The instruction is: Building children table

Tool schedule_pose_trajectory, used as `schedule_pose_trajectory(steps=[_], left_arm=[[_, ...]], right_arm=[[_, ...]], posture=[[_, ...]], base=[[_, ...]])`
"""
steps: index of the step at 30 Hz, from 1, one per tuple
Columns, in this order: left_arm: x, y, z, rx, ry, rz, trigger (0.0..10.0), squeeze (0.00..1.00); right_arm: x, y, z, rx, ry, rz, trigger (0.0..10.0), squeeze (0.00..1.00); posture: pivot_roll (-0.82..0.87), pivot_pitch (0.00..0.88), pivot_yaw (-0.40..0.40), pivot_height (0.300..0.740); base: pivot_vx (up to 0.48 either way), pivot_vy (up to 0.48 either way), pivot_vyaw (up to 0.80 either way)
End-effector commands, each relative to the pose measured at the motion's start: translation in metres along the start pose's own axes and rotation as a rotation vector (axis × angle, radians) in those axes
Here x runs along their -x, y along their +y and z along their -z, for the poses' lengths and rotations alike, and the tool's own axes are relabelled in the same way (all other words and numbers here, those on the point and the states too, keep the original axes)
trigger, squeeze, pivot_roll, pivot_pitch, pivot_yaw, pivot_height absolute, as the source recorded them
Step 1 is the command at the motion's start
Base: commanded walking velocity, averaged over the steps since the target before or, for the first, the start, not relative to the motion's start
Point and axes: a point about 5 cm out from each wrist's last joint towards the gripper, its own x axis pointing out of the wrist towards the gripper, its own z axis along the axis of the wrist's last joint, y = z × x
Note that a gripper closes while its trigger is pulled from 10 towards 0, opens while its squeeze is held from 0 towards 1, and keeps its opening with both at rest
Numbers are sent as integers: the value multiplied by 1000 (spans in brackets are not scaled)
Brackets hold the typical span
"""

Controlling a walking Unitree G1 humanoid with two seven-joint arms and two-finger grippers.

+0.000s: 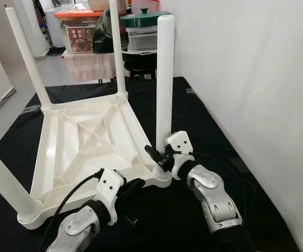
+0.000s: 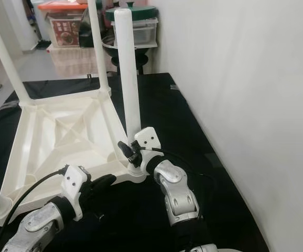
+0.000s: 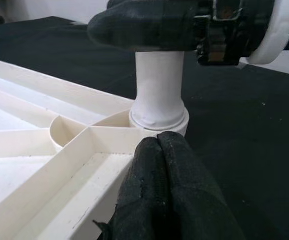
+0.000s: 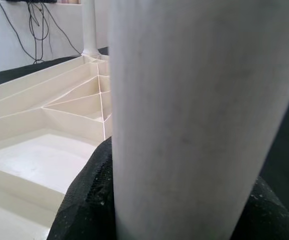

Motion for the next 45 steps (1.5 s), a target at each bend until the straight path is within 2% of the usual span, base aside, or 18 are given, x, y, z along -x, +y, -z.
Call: schedule_pose_trajectory(steps=[1,4,8,9,11,13,14,16,17,22,24,25,26,27,40,43,44,45], left_arm=[[0,2,1,9,-3,-3,10000,0],[-1,1,1,5,1,6,10000,0],[-2,1,1,4,1,6,10000,0],[-2,1,1,1,2,5,10000,0],[-2,1,1,-1,2,4,10000,0],[-2,0,1,-2,1,1,10000,0],[-2,0,1,-2,1,1,10000,0],[-1,-1,1,0,2,4,10000,0],[-1,-1,1,0,2,5,10000,0],[0,-2,1,3,3,7,10000,0],[0,-2,1,3,3,7,10000,0],[1,-3,0,4,2,8,10000,0],[1,-3,0,4,2,8,10000,0],[1,-3,0,6,3,9,10000,0],[2,-4,0,11,4,13,10000,0],[3,-4,0,14,2,12,10000,0],[3,-3,0,15,2,11,10000,0],[3,-3,0,15,2,11,10000,0]], right_arm=[[0,7,13,-17,78,-39,10000,1000],[-1,19,-7,-28,-21,-222,10000,1000],[1,17,-15,16,-60,-332,10000,1000],[3,11,-18,43,-68,-414,10000,0],[5,5,-20,65,-66,-474,10000,0],[11,-13,-18,148,-13,-596,10000,0],[11,-13,-18,148,-13,-596,10000,0],[14,-37,-15,233,75,-635,10000,0],[14,-47,-17,238,97,-629,10000,0],[14,-67,-26,213,113,-626,10000,0],[14,-67,-26,213,113,-626,10000,0],[15,-71,-28,194,110,-628,3843,0],[15,-71,-28,194,110,-628,3843,0],[16,-75,-25,146,119,-634,0,0],[33,-84,-2,70,129,-603,0,0],[37,-80,3,62,114,-514,0,0],[35,-73,11,42,117,-426,0,0],[35,-73,11,42,117,-426,0,0]], posture=[[-92,31,-6,740],[-83,28,-2,740],[-70,25,-4,740],[-60,24,-9,740],[-60,24,-9,740],[-52,25,-14,740],[-52,25,-14,740],[-48,26,-14,740],[-45,29,-16,740],[-40,34,-19,740],[-40,34,-19,740],[-37,39,-20,740],[-37,39,-20,740],[-33,43,-17,740],[-40,52,-12,740],[-52,61,-15,740],[-55,60,-14,740],[-55,60,-14,740]], base=[[0,0,0],[0,0,0],[0,0,0],[0,0,0],[0,0,0],[0,0,0],[0,0,0],[0,0,0],[0,0,0],[0,0,0],[0,0,0],[0,0,0],[0,0,0],[0,0,0],[0,0,0],[0,0,0],[0,0,0],[0,0,0]])
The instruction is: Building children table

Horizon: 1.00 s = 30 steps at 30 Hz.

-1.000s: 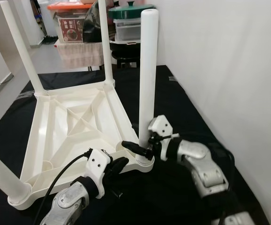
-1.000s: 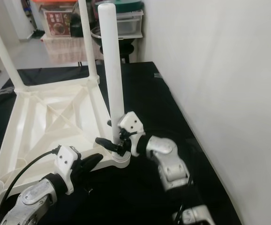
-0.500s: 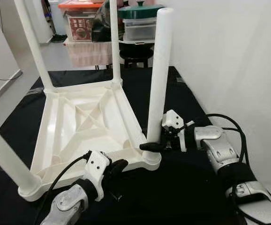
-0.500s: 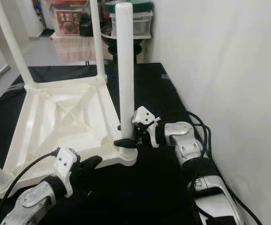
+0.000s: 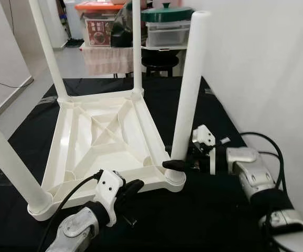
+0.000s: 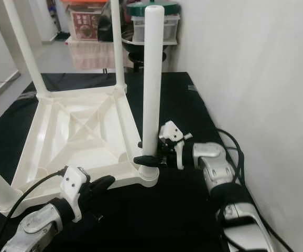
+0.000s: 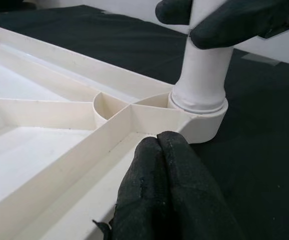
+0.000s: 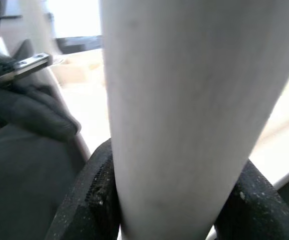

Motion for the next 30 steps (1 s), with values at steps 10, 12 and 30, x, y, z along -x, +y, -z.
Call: schedule_pose_trajectory(steps=[10,12,30], left_arm=[[-3,6,1,-7,14,25,10000,0],[-5,7,1,-21,18,25,10000,0],[-11,7,4,-33,29,19,10000,0]], right_arm=[[-55,60,22,37,164,446,0,0],[-56,53,23,1,154,454,0,0],[-53,30,-13,-22,-83,109,10000,541]], posture=[[-66,15,6,740],[-65,3,3,740],[-54,0,5,740]], base=[[0,0,0],[0,0,0],[0,0,0]])
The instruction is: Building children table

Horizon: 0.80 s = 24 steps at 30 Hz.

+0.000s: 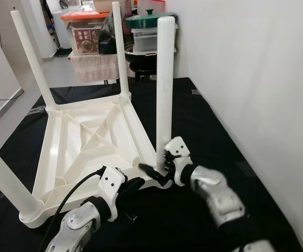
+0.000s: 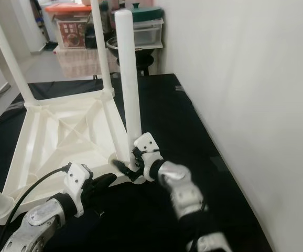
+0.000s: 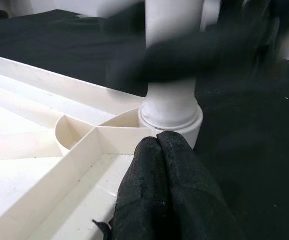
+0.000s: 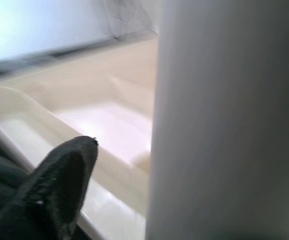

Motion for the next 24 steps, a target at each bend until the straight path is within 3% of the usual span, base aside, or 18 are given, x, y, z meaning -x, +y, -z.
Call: schedule_pose_trajectory(steps=[1,2,4,9,10,11,20,23,24], left_arm=[[0,-1,3,-6,14,-5,10000,0],[0,-1,3,-6,14,-5,10000,0],[2,-2,2,-11,5,-22,10000,0],[4,-4,2,-12,0,-35,10000,0],[5,-5,2,-10,-4,-41,10000,0],[6,-6,2,-7,-8,-44,10000,0],[8,-8,0,4,-17,-53,10000,0],[7,-8,-1,8,-21,-52,10000,0],[8,-7,-2,10,-23,-54,10000,0]], right_arm=[[1,0,-9,33,-42,-117,10000,0],[1,0,-9,33,-42,-117,10000,0],[6,-8,-6,20,10,-258,10000,0],[5,-18,1,-15,45,-262,10000,0],[3,-25,3,-28,61,-225,4157,0],[2,-29,3,-48,60,-207,0,0],[10,-39,4,-81,25,-235,0,0],[22,-42,11,-71,6,-180,0,0],[28,-42,16,-52,3,-96,0,0]], posture=[[-49,0,2,740],[-49,0,2,740],[-42,0,-3,740],[-28,0,-8,740],[-19,0,-16,740],[-11,0,-21,740],[-23,11,-20,740],[-37,22,-17,740],[-47,26,-15,740]], base=[[0,0,0],[0,0,0],[0,0,0],[0,0,0],[0,0,0],[0,0,0],[0,0,0],[0,0,0],[0,0,0]])
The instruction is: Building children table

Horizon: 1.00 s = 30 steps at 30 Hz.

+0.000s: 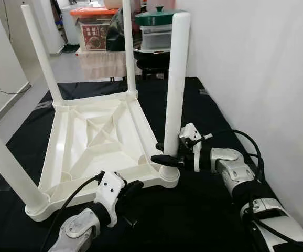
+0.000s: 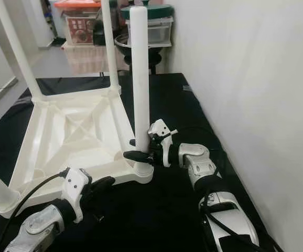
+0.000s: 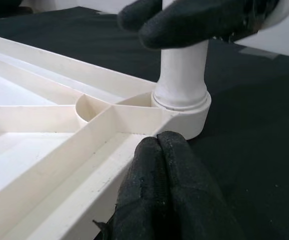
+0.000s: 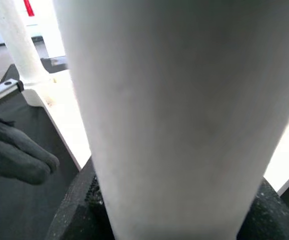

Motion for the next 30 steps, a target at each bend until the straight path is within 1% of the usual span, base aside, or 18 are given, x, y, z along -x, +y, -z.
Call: schedule_pose_trajectory(steps=[1,3,5,6,8,9,10,11,12,14,20,21,22,23,24,26,29,30], left_arm=[[0,1,-4,3,-13,-5,10000,0],[1,2,-4,5,-15,-6,10000,0],[1,2,-4,5,-15,-6,10000,0],[3,7,-4,6,-16,-11,10000,0],[3,7,-4,6,-16,-11,10000,0],[3,8,-4,6,-16,-12,10000,0],[3,8,-4,6,-16,-12,10000,0],[3,10,-4,2,-11,-5,10000,0],[2,10,-4,3,-10,-2,10000,0],[2,11,-4,-3,-7,5,10000,0],[2,12,-4,0,-12,-12,10000,0],[2,12,-4,-2,-12,-16,10000,0],[2,12,-4,-2,-12,-16,10000,0],[2,12,-4,-7,-7,-12,10000,0],[2,12,-4,-7,-7,-12,10000,0],[1,11,-3,-16,0,0,10000,0],[1,11,-3,-16,0,0,10000,0],[0,11,-3,-17,2,3,10000,0]], right_arm=[[5,-2,1,7,-18,59,0,0],[5,2,7,16,-23,197,0,0],[5,2,7,16,-23,197,0,0],[-15,35,34,-131,50,536,0,0],[-15,35,34,-131,50,536,0,0],[-23,55,42,-106,119,575,0,0],[-23,55,42,-106,119,575,0,0],[-27,58,34,17,145,582,0,0],[-29,55,34,64,168,557,0,0],[-30,50,31,92,160,531,0,0],[-31,49,27,68,144,502,0,0],[-32,48,23,21,105,491,10000,0],[-32,48,23,21,105,491,10000,0],[-33,47,14,6,38,420,10000,1000],[-33,47,14,6,38,420,10000,1000],[-32,48,-14,37,-73,254,10000,1000],[-32,48,-14,37,-73,254,10000,1000],[-31,48,-23,72,-95,170,10000,1000]], posture=[[-47,26,-15,740],[-55,30,-10,740],[-55,30,-10,740],[-85,39,23,740],[-85,39,23,740],[-85,37,25,740],[-85,37,25,740],[-93,35,37,740],[-91,24,38,740],[-72,29,20,740],[-71,24,23,740],[-67,19,25,740],[-67,19,25,740],[-64,18,28,740],[-64,18,28,740],[-61,12,25,740],[-61,12,25,740],[-60,12,24,740]], base=[[0,0,0],[0,0,0],[0,0,0],[0,0,0],[0,0,0],[0,0,0],[0,0,0],[0,0,0],[0,0,0],[0,0,0],[0,0,0],[0,0,0],[0,0,0],[0,0,0],[0,0,0],[0,0,0],[0,0,0],[0,0,0]])
